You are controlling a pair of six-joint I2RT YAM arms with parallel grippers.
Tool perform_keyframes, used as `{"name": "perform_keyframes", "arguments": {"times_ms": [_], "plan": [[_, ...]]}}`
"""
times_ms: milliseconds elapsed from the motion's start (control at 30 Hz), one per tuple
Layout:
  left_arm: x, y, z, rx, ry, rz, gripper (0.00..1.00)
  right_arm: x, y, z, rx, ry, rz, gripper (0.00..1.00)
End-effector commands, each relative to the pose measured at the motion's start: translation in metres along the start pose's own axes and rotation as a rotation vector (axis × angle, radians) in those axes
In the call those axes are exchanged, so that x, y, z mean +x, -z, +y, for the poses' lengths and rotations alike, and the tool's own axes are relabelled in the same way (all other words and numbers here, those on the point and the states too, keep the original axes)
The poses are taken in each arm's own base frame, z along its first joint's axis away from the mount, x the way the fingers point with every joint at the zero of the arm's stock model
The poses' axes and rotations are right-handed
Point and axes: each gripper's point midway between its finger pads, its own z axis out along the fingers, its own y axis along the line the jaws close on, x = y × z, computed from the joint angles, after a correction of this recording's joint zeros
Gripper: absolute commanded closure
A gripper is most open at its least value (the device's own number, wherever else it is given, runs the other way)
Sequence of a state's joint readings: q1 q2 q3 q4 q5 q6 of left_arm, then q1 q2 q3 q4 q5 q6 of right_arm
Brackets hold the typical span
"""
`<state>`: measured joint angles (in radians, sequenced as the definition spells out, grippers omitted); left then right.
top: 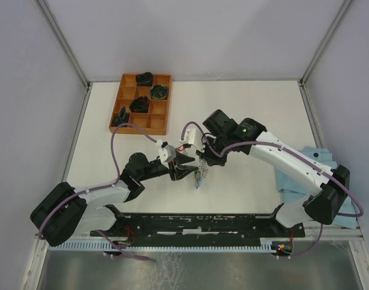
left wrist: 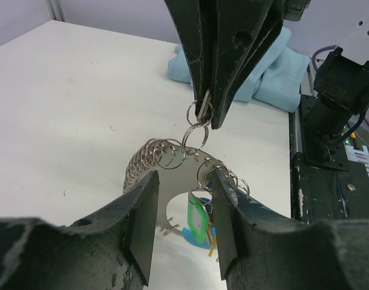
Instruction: Put the keys on the keyring
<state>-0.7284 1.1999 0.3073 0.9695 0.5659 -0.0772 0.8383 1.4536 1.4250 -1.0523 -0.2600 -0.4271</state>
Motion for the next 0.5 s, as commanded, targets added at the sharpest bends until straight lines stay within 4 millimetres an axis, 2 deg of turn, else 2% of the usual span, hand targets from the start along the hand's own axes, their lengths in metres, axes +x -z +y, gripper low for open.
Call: {"name": "perform_keyframes", "arguments": {"times_ms": [0, 467], "plan": [[-0.029, -0.004, -0.001, 0.025, -0.075, -0.061, 0.51, -0.017, 0.009, -0.006, 0.033, 0.048, -0.041, 0.99], [-0.029, -0.017, -0.012, 0.149, -0.119, -0.048, 0.48, -0.017, 0.003, 0.001, 0.005, 0.08, -0.026, 0.99]]}}
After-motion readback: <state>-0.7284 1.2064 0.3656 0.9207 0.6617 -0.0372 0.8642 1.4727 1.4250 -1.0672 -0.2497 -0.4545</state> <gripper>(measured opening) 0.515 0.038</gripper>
